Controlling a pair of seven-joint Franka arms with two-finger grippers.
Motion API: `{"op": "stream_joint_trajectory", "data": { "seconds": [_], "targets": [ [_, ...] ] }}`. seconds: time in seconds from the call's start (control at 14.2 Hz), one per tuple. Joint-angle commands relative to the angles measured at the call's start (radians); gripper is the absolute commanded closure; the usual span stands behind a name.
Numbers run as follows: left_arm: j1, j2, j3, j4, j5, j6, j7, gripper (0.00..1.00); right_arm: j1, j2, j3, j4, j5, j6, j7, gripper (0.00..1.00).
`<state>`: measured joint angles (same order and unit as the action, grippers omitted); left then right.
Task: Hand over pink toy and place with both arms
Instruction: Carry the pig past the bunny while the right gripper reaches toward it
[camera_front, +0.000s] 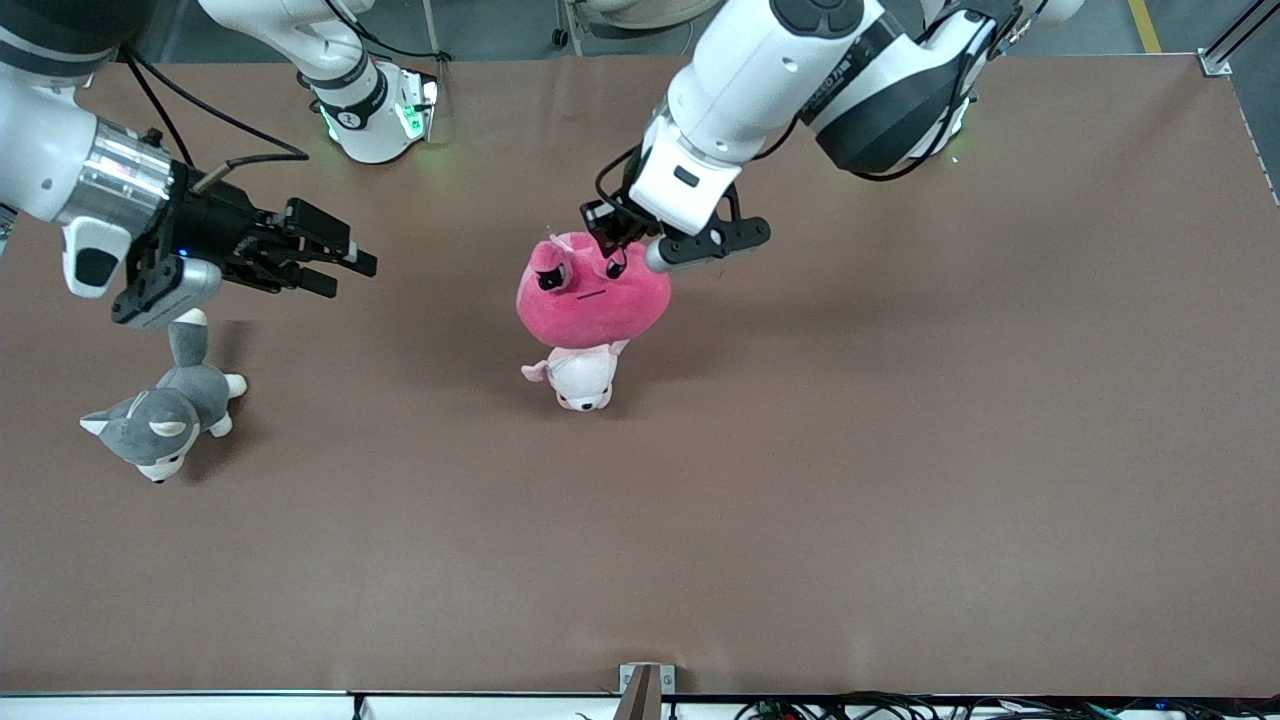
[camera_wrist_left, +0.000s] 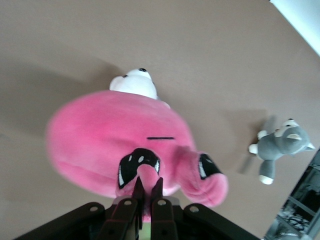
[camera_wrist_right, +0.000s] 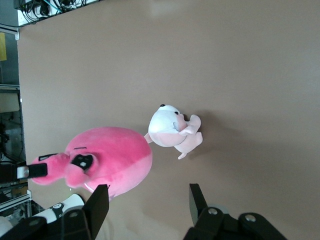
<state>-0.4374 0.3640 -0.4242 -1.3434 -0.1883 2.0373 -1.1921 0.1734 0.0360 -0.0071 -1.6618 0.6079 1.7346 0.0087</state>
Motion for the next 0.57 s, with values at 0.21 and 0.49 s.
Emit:
{"op": "stream_joint_trajectory", "data": {
  "seconds": [0.21, 0.49],
  "targets": [
    [-0.061, 0.049, -0.001, 0.035, -0.008, 0.081, -0.075, 1.0, 0.087, 0.015, -0.008, -0.003, 0.026, 0.016, 0.08, 0.26],
    [-0.104, 0.058, 0.001, 0.035, -0.01, 0.101, -0.171, 1.0, 0.116, 0.024, -0.008, -0.01, 0.024, 0.008, 0.082, 0.26]
  ]
}}
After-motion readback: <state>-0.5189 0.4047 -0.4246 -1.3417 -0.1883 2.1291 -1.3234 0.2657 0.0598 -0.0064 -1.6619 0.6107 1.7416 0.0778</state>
